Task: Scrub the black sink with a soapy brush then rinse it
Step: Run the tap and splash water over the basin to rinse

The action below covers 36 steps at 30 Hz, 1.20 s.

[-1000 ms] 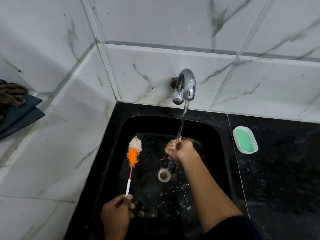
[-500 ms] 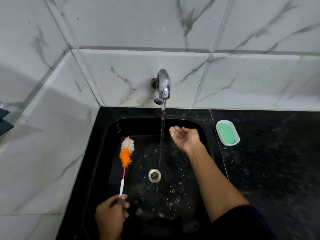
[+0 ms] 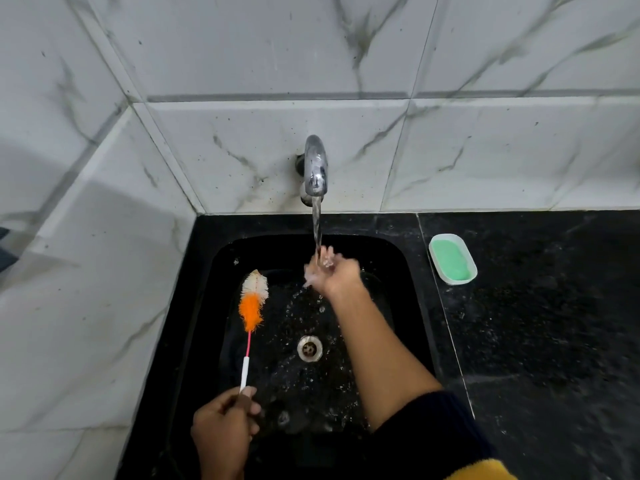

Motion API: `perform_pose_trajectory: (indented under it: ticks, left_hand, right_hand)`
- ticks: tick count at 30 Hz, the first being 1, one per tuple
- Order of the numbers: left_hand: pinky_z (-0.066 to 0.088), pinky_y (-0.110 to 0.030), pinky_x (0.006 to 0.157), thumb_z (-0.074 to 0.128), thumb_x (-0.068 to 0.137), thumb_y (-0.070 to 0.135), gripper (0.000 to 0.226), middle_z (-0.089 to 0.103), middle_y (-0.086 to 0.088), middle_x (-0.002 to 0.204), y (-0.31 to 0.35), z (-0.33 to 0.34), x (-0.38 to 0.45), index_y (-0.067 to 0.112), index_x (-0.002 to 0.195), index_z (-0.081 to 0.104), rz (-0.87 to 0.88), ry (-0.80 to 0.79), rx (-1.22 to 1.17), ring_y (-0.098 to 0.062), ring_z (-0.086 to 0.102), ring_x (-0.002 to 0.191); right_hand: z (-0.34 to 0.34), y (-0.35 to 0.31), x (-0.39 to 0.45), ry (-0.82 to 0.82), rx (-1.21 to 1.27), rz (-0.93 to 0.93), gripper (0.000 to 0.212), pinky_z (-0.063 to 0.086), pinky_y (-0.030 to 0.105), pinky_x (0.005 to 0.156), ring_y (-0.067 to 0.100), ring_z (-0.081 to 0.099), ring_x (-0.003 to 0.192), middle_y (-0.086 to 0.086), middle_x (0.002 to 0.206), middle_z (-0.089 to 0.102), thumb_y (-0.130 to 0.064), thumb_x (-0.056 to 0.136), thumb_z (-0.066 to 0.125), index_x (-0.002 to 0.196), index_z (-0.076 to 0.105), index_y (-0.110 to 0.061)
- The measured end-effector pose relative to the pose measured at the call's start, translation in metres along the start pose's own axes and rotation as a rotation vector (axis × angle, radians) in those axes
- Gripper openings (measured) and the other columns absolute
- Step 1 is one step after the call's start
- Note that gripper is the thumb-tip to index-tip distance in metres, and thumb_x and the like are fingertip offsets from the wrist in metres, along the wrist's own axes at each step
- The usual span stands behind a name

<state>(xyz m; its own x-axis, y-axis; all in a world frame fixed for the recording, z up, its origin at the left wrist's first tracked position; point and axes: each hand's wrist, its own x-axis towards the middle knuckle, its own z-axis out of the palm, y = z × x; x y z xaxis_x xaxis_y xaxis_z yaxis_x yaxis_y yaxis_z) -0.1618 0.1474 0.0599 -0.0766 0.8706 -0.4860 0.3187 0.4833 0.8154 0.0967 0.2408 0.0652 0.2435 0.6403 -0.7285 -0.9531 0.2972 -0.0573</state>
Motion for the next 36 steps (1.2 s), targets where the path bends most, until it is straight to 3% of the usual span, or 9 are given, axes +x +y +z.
perform_pose_trajectory:
  ticks: [2, 7, 15, 20, 24, 27, 31, 34, 36]
  left_hand:
    - [0.034, -0.018, 0.033, 0.065, 0.089, -0.001, 0.013, 0.062, -0.011, 0.053, 0.000, -0.001, -0.001, 0.003, 0.081, 0.075, 0.007, -0.004, -0.004, -0.013, 0.044, 0.032]
    - [0.034, -0.017, 0.032, 0.065, 0.089, -0.001, 0.014, 0.062, -0.016, 0.056, -0.003, 0.000, -0.001, 0.003, 0.080, 0.074, 0.002, 0.002, -0.019, -0.014, 0.044, 0.033]
    - [0.035, -0.019, 0.035, 0.065, 0.088, 0.000, 0.013, 0.064, -0.015, 0.058, -0.011, 0.000, 0.002, 0.005, 0.081, 0.075, -0.004, 0.014, -0.023, -0.019, 0.046, 0.038]
    - [0.032, -0.017, 0.032, 0.065, 0.088, -0.003, 0.014, 0.062, -0.014, 0.053, -0.016, -0.010, 0.004, 0.002, 0.079, 0.074, -0.011, 0.047, -0.043, -0.014, 0.043, 0.031]
    - [0.033, -0.017, 0.035, 0.067, 0.088, 0.000, 0.012, 0.061, -0.010, 0.049, -0.023, -0.018, 0.007, 0.002, 0.080, 0.075, -0.030, 0.060, -0.056, -0.016, 0.043, 0.032]
    - [0.033, -0.017, 0.037, 0.067, 0.089, 0.000, 0.015, 0.060, -0.010, 0.048, -0.025, -0.022, 0.008, 0.004, 0.076, 0.074, -0.036, 0.074, -0.076, -0.017, 0.042, 0.033]
    - [0.032, -0.017, 0.036, 0.067, 0.089, 0.000, 0.016, 0.061, -0.011, 0.050, -0.026, -0.024, 0.007, 0.005, 0.075, 0.074, -0.028, 0.082, -0.087, -0.017, 0.043, 0.034]
    - [0.033, -0.019, 0.038, 0.066, 0.089, 0.000, 0.018, 0.062, -0.011, 0.051, -0.027, -0.024, 0.005, 0.006, 0.074, 0.074, -0.035, 0.068, -0.089, -0.018, 0.044, 0.035]
    - [0.033, -0.018, 0.036, 0.066, 0.089, -0.001, 0.018, 0.061, -0.011, 0.050, -0.028, -0.024, 0.005, 0.006, 0.075, 0.074, -0.041, 0.067, -0.090, -0.017, 0.043, 0.034]
  right_hand:
    - [0.015, -0.027, -0.008, -0.072, 0.081, -0.123, 0.036, 0.058, 0.037, 0.084, 0.031, 0.069, 0.098, 0.021, 0.110, 0.067, -0.022, 0.107, 0.027, 0.110, 0.059, -0.004]
    - [0.021, -0.062, -0.015, -0.010, -0.203, -0.160, 0.033, 0.043, 0.042, 0.105, 0.030, 0.055, 0.121, 0.021, 0.102, 0.062, -0.008, 0.103, 0.034, 0.089, 0.059, 0.007]
    - [-0.034, -0.006, -0.005, 0.185, -0.473, 0.071, 0.039, 0.051, 0.026, 0.052, 0.018, 0.055, 0.061, 0.010, 0.055, 0.062, -0.012, 0.100, 0.030, 0.075, 0.058, -0.001]
    - [-0.035, 0.025, 0.004, 0.223, -0.465, 0.138, 0.038, 0.026, 0.023, 0.048, 0.013, 0.034, 0.049, 0.002, 0.052, 0.041, -0.013, 0.096, 0.023, 0.063, 0.043, -0.013]
    - [-0.004, 0.016, 0.008, 0.114, -0.383, 0.041, 0.041, 0.031, 0.019, 0.036, 0.014, 0.039, 0.033, 0.000, 0.045, 0.041, -0.022, 0.099, 0.018, 0.067, 0.042, -0.015]
    - [0.032, -0.005, 0.012, -0.023, -0.263, -0.127, 0.043, 0.056, 0.032, 0.056, 0.023, 0.067, 0.062, 0.013, 0.075, 0.065, -0.025, 0.105, 0.023, 0.096, 0.059, -0.003]
    - [0.041, -0.013, 0.015, -0.038, -0.292, -0.146, 0.042, 0.052, 0.037, 0.093, 0.026, 0.064, 0.096, 0.015, 0.102, 0.063, -0.024, 0.105, 0.026, 0.096, 0.059, 0.000]
    - [0.020, -0.001, 0.009, 0.018, -0.381, -0.052, 0.043, 0.051, 0.034, 0.095, 0.027, 0.065, 0.103, 0.017, 0.104, 0.066, -0.024, 0.104, 0.026, 0.097, 0.060, 0.002]
    - [0.001, 0.011, 0.008, 0.095, -0.434, 0.009, 0.044, 0.052, 0.030, 0.077, 0.023, 0.063, 0.080, 0.014, 0.089, 0.065, -0.021, 0.104, 0.025, 0.090, 0.060, -0.001]
